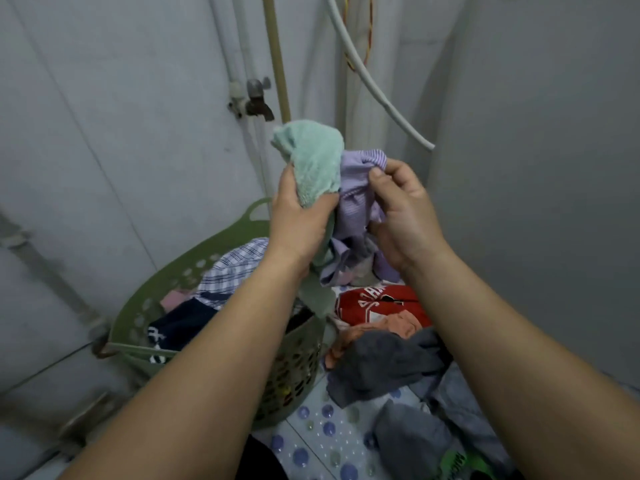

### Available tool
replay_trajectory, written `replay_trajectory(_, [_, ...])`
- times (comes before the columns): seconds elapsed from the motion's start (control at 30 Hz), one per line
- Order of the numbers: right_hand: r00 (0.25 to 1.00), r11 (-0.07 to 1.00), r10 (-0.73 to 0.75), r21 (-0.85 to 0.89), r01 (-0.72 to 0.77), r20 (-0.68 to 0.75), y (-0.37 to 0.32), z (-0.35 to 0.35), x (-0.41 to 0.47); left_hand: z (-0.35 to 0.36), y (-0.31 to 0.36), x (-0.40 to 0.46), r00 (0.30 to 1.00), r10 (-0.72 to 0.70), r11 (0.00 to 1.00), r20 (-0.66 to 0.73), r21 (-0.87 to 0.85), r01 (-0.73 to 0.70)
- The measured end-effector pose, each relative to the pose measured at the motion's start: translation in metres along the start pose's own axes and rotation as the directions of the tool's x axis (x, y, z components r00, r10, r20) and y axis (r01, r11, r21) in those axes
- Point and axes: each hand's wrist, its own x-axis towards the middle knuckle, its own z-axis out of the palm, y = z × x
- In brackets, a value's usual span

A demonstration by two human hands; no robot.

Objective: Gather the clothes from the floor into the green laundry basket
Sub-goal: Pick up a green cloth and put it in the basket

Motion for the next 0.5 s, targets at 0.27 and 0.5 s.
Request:
replay_trajectory(0.27, [0.988,0.998,0.068,-0.021,-0.066,0.137,0.008,0.064,0.008,-0.078,0.025,0.020,0.981,0.135,0.964,-0.138,0.247,-0.098])
replay_trajectory(0.5, [0.895,0.242,0.441,-0.950,-0.195,-0.071,0.085,0.010,0.015,-0.148,-0.044,0.008,0.881,-0.274,0.706,-0.385,0.542,0.456])
